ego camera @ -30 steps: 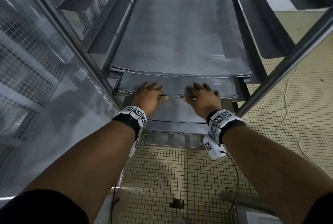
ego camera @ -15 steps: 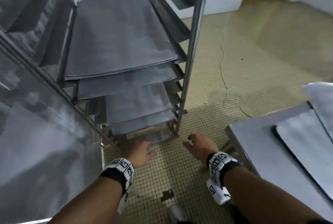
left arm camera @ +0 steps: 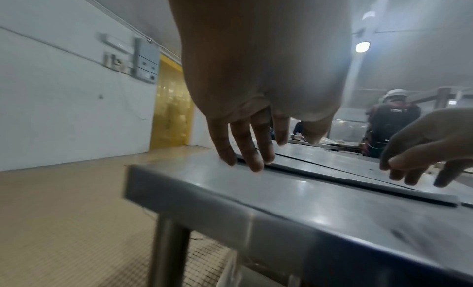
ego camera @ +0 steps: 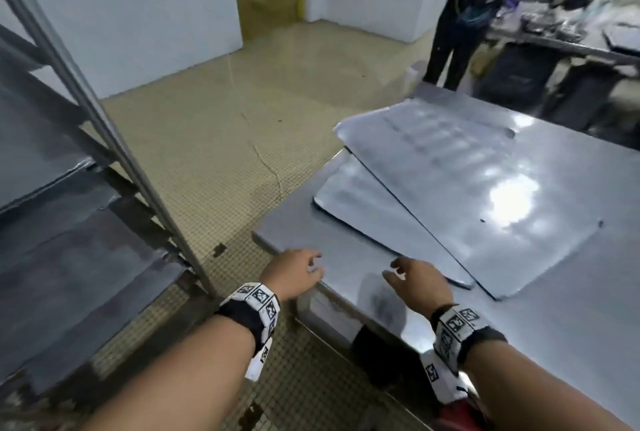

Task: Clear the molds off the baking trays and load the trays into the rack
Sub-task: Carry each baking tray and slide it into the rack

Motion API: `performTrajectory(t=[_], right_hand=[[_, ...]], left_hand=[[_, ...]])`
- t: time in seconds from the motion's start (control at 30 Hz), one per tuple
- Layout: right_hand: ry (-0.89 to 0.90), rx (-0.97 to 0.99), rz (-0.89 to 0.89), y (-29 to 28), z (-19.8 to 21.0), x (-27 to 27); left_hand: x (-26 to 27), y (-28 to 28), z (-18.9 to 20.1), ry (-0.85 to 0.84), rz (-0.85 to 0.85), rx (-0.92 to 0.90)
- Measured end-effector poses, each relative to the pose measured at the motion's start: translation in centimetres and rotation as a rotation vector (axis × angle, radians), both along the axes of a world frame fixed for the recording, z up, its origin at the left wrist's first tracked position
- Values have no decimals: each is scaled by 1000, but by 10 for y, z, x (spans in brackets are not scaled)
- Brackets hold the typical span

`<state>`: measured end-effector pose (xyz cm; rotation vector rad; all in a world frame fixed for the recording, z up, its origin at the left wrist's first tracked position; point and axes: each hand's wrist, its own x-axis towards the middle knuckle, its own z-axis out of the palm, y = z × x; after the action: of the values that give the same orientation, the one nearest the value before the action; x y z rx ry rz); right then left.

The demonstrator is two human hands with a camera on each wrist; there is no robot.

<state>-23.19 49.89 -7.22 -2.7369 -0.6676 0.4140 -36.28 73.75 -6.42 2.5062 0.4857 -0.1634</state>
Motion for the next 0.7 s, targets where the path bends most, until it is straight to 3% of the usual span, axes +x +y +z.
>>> performTrajectory(t=[0.2, 0.33, 0.7], right_hand=[[29, -34, -166, -102, -15, 54], [54, -40, -130, -129, -34, 81], [-61, 67, -202, -140, -53, 83]], left_hand=[[102, -62, -16, 7, -129, 83], [143, -88, -40, -36, -220, 217], [152, -114, -62, -91, -191, 347]])
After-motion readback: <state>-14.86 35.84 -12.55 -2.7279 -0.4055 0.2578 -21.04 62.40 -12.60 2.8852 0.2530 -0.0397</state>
